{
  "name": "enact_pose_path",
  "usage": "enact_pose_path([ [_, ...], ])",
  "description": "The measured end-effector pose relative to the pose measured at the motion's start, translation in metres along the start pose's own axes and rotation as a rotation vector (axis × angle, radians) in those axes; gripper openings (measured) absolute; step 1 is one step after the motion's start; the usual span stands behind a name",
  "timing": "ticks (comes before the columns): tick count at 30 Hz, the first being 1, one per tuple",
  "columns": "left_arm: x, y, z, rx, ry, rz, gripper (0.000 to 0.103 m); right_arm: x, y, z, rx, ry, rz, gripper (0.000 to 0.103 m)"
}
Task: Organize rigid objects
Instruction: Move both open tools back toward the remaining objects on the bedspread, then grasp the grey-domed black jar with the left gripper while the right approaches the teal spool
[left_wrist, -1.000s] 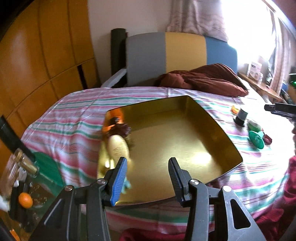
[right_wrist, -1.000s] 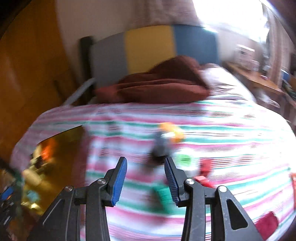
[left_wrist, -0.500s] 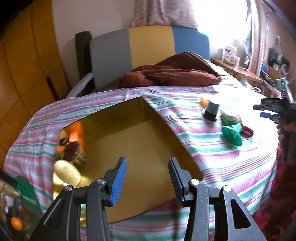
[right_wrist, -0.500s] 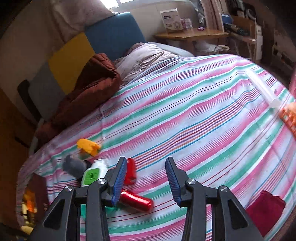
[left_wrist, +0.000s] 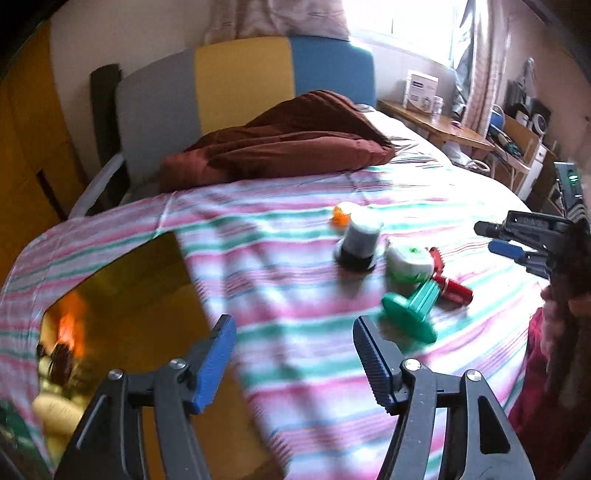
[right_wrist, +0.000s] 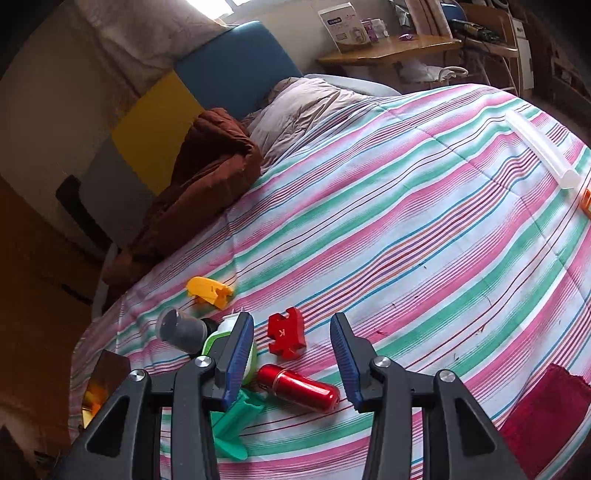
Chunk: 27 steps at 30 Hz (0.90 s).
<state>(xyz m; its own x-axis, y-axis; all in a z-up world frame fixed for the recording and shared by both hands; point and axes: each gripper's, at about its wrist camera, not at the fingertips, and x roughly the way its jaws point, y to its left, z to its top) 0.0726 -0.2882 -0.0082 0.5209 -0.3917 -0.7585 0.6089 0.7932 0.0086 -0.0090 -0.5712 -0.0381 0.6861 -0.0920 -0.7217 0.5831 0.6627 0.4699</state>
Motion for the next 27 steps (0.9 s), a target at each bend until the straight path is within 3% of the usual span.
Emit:
enact_pose_path([
  [11,0.087,-0.057,0.052,0.168,0.060,-0.018,0.072,0.000,-0.001,0.001,0.028,0.016,0.057,0.044],
  [19,0.135,-0.065,0.079,0.113,0.080,-0.043,0.075,0.001,-0.001,0.002,0.046,0.030,0.087,0.045],
  [20,0.140,-0.064,0.081,0.106,0.087,-0.043,0.071,0.001,-0.002,0.002,0.047,0.029,0.087,0.045],
  [21,0.147,-0.062,0.082,0.091,0.104,-0.061,0.052,0.001,-0.002,0.002,0.048,0.028,0.087,0.045],
  [22,0.152,-0.061,0.082,0.076,0.123,-0.080,0.044,0.001,-0.002,0.002,0.047,0.028,0.088,0.045],
  [27,0.137,-0.049,0.067,0.034,0.088,-0.102,0.044,0.003,0.002,0.000,0.024,0.031,0.078,0.045],
])
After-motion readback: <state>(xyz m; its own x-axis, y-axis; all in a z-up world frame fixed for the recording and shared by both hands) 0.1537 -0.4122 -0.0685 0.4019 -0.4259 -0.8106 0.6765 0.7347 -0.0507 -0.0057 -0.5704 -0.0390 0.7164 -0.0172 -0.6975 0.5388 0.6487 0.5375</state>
